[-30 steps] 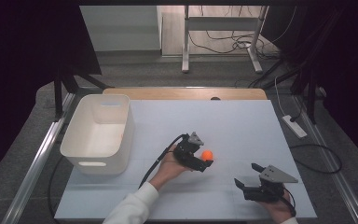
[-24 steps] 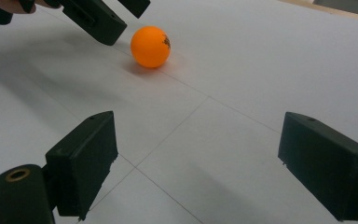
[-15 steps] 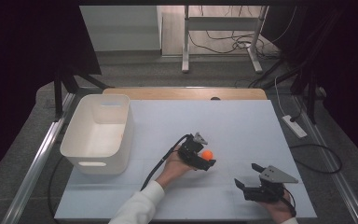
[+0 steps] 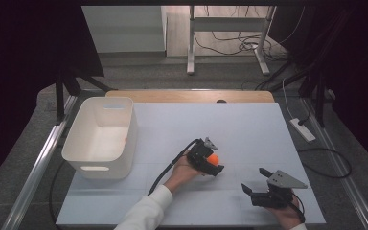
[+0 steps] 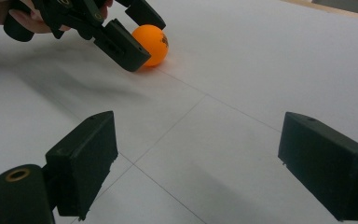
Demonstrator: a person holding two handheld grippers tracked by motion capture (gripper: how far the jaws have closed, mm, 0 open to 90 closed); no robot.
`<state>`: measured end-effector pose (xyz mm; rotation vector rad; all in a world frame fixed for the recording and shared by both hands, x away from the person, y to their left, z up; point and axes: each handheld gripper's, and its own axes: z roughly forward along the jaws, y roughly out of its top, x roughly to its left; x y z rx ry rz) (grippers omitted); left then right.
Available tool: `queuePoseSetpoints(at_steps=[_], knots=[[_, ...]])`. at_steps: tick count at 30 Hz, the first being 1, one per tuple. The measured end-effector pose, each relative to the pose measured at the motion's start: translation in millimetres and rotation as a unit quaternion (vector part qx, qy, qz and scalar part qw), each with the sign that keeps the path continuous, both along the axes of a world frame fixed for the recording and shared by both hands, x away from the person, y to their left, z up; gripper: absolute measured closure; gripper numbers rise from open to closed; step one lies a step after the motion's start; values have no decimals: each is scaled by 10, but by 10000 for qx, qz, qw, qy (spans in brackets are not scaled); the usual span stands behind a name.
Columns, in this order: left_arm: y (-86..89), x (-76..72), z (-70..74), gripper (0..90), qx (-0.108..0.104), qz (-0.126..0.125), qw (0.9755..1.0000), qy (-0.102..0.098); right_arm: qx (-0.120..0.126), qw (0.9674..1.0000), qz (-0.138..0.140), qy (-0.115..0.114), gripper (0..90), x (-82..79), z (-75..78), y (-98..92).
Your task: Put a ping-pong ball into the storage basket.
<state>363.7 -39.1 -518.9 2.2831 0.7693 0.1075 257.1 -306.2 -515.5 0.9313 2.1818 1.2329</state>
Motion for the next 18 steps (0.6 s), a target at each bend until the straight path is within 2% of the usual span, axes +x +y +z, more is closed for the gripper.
queuePoseSetpoints(at_steps=[8,10,15,16,18], knots=[[24,29,-18,206,13,9,10000,39,-3,10000,-9,1,113,-5,3,-2],[26,37,-23,234,41,40,10000,61,4,10000,-21,2,113,-6,2,-6],[43,49,-16,318,-79,30,9999,101,8,10000,-18,0,113,-8,2,-8],[44,48,-14,376,-86,26,9999,98,-2,10000,-25,7,114,-10,3,-8],[46,48,-12,405,-101,24,9999,103,-5,10000,-23,5,114,-11,3,-8]])
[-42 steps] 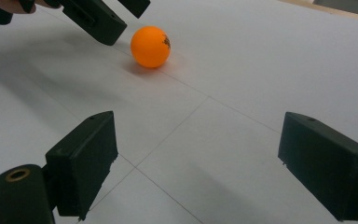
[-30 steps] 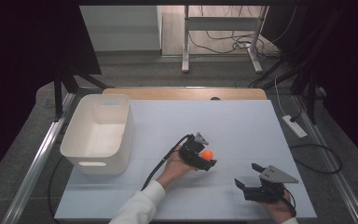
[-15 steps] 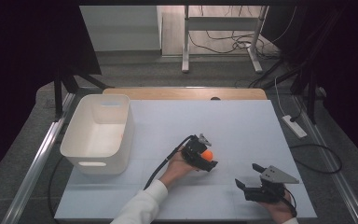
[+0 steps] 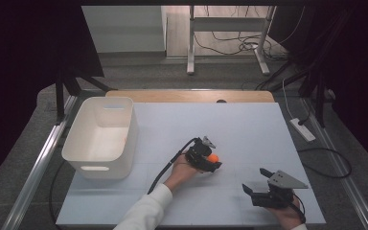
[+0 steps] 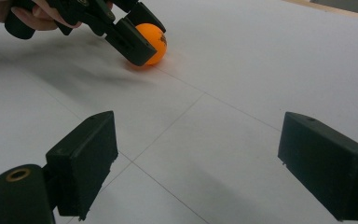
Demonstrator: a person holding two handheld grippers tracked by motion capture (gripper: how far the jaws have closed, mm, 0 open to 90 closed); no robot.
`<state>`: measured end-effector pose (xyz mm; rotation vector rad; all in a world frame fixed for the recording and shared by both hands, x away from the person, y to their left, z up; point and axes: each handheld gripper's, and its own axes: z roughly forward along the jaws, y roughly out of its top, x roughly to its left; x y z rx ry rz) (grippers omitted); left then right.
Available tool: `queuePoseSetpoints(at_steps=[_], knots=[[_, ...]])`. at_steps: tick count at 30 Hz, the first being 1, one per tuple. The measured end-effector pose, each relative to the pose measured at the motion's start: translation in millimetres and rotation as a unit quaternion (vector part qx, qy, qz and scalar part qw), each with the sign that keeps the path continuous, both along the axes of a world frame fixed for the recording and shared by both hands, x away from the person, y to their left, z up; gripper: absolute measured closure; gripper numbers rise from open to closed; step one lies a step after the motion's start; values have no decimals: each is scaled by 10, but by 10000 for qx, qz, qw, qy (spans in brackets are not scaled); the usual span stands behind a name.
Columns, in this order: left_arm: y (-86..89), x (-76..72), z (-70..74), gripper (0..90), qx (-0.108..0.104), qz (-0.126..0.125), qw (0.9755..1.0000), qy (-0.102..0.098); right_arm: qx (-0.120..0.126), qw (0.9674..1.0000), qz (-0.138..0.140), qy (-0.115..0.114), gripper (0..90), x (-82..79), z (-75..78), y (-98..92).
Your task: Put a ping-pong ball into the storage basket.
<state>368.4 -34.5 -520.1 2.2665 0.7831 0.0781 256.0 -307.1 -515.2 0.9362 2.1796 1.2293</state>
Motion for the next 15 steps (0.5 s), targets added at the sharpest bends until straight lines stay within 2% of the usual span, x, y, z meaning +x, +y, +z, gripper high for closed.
queuePoseSetpoints(at_steps=[3,8,15], knots=[[7,-4,10,494,-40,8,10000,-21,10,10000,-7,-5,114,-2,3,-4],[14,-11,20,508,-44,-31,10000,-61,-3,10000,-24,-20,114,-3,8,-15],[68,-34,94,510,-178,25,9997,-145,0,10000,-30,-25,114,-4,9,-18]])
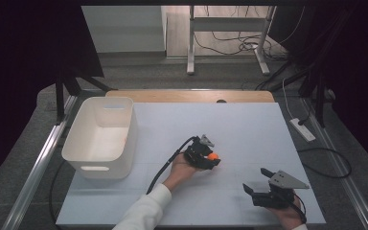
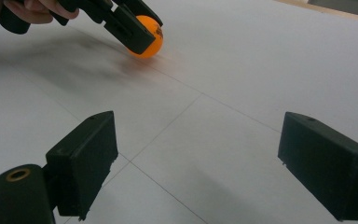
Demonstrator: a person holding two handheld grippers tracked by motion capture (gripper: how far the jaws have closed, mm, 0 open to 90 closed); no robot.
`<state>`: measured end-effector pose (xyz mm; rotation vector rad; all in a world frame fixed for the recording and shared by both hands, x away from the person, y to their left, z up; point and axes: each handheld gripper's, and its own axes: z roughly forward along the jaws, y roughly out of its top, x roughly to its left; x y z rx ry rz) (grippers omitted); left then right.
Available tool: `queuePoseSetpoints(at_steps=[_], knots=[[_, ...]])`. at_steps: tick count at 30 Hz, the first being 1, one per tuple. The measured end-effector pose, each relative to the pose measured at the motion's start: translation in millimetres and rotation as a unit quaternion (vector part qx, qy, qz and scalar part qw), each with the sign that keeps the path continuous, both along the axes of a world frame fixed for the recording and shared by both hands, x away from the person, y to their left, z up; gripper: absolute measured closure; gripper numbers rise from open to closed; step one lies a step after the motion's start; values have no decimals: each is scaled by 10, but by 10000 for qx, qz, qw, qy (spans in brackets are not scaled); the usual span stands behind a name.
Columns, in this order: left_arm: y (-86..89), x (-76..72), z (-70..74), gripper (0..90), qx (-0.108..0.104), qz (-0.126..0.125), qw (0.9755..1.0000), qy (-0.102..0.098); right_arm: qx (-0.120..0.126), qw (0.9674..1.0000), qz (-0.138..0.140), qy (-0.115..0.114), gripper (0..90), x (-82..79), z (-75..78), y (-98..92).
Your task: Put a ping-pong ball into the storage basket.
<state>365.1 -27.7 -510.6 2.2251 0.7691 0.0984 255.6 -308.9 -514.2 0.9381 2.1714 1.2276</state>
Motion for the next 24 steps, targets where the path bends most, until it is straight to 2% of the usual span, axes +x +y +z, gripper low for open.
queuePoseSetpoints(at_steps=[24], knots=[[136,-162,202,508,-328,-39,9991,-276,-1,10000,-13,-28,114,-6,6,4]])
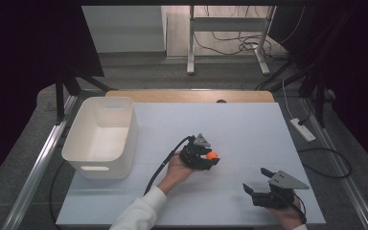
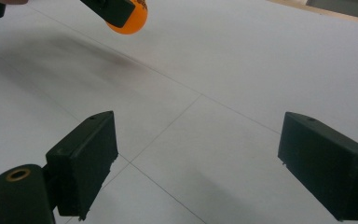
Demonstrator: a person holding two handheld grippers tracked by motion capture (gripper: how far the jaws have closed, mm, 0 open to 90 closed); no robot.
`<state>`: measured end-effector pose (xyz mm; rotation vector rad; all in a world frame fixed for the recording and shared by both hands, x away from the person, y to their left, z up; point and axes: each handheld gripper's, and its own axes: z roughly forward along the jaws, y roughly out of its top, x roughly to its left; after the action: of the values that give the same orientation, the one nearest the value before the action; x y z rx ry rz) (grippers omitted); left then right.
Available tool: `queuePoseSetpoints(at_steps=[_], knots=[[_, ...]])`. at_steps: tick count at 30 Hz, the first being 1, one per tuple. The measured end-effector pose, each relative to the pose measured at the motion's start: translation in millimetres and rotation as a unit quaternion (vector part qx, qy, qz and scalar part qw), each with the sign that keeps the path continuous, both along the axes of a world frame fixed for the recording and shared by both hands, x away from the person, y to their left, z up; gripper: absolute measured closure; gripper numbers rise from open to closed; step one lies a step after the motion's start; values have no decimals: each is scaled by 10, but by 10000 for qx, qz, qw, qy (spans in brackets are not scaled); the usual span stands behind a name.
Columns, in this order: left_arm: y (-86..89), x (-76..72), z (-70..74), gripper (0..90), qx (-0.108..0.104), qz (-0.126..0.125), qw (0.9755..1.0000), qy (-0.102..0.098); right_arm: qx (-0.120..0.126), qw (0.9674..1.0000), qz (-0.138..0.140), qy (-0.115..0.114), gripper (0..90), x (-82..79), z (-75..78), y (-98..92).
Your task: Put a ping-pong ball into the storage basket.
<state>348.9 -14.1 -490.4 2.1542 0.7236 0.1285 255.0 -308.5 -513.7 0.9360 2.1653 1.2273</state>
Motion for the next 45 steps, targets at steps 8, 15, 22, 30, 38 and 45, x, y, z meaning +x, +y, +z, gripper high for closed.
queuePoseSetpoints(at_steps=[8,15,22,30,38,45], knots=[[74,-56,105,508,-103,-2,9999,-129,7,10000,-1,-13,114,-2,3,0],[135,-114,188,508,-187,-8,9995,-249,-6,10000,-8,-17,114,-2,7,2],[207,-167,264,508,-295,21,9990,-333,26,10000,3,-17,114,0,4,8],[268,-200,326,507,-382,36,9985,-388,18,10000,8,-15,114,1,3,10],[386,-214,431,507,-531,160,9973,-482,20,10000,1,-19,114,3,3,10],[459,-230,510,507,-642,178,9964,-524,16,10000,-1,-7,114,5,-1,16]])
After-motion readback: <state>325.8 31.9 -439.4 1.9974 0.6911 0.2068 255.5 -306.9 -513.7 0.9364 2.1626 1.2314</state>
